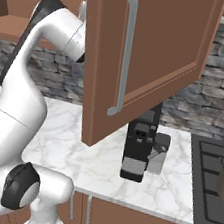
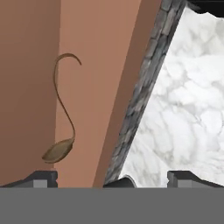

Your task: Open the cabinet and move the ladle to the pot. Then close the cabinet.

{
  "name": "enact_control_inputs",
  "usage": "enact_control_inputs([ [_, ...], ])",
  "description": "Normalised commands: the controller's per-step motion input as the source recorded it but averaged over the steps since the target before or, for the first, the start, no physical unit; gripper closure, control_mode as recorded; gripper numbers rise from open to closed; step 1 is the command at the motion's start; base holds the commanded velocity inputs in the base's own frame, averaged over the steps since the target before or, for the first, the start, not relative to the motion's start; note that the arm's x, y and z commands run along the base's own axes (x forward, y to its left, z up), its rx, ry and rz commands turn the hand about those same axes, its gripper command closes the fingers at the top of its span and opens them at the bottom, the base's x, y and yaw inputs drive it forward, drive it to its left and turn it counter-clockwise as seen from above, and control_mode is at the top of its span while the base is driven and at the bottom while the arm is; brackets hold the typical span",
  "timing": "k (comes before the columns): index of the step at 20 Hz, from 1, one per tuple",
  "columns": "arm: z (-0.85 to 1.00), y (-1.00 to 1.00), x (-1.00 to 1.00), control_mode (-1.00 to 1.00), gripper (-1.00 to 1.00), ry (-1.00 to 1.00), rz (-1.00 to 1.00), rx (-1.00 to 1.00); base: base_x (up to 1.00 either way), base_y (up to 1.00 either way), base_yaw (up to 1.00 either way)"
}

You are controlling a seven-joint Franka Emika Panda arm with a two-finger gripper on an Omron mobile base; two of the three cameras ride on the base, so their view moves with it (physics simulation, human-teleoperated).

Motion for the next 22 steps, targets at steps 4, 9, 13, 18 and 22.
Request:
enact_control_inputs([
  [4,0.01,0.00,0.36,-1.00,-1.00,0.00,0.00,0.13,0.00,0.00,0.00],
  [9,0.00,0.00,0.43,-1.00,-1.00,0.00,0.00,0.08,0.00,0.00,0.00],
  [13,0.00,0.00,0.57,-1.00,-1.00,0.00,0.00,0.07,0.00,0.00,0.00],
  [18,0.00,0.00,0.36,-1.00,-1.00,0.00,0.00,0.07,0.00,0.00,0.00],
  [22,0.00,0.00,0.21,-1.00,-1.00,0.00,0.00,0.06,0.00,0.00,0.00],
])
